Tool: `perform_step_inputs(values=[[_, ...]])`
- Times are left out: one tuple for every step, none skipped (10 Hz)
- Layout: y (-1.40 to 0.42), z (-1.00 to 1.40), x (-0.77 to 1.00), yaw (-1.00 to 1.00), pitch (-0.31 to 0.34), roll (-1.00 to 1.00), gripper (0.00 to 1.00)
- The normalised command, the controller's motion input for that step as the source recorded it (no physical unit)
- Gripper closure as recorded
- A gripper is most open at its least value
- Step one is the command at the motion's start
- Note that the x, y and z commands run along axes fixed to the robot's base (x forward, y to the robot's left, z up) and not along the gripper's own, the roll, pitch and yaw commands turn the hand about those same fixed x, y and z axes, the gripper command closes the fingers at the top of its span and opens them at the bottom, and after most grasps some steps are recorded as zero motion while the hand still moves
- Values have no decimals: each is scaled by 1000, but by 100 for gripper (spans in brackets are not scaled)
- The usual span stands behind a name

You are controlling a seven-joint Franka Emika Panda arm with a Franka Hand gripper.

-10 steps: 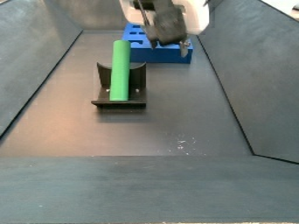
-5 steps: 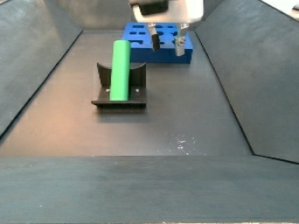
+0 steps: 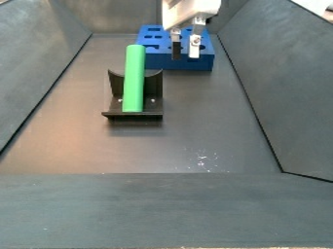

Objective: Pick up the oval object. Move up. Place the oval object on the fixture. Regrasp the oval object. Move to above the board. Insert the oval object.
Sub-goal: Regrasp the oval object.

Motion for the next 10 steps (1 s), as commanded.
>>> perform_step_inputs(values=[[-14, 3, -35, -1000, 70, 990, 0], [-10, -20, -23, -1000, 282, 986, 0], [-9, -32, -11, -858, 380, 861, 0], [-12, -41, 16, -542, 560, 591, 0], [-3, -35, 33, -341, 642, 428, 0], [-8, -22, 56, -77, 644, 303, 0], [-19, -25, 54, 40, 628, 266, 0], [-43, -11, 59, 225, 579, 211, 0], [-48, -6, 68, 316, 519, 178, 0], [-46, -7, 70, 381, 417, 153, 0]])
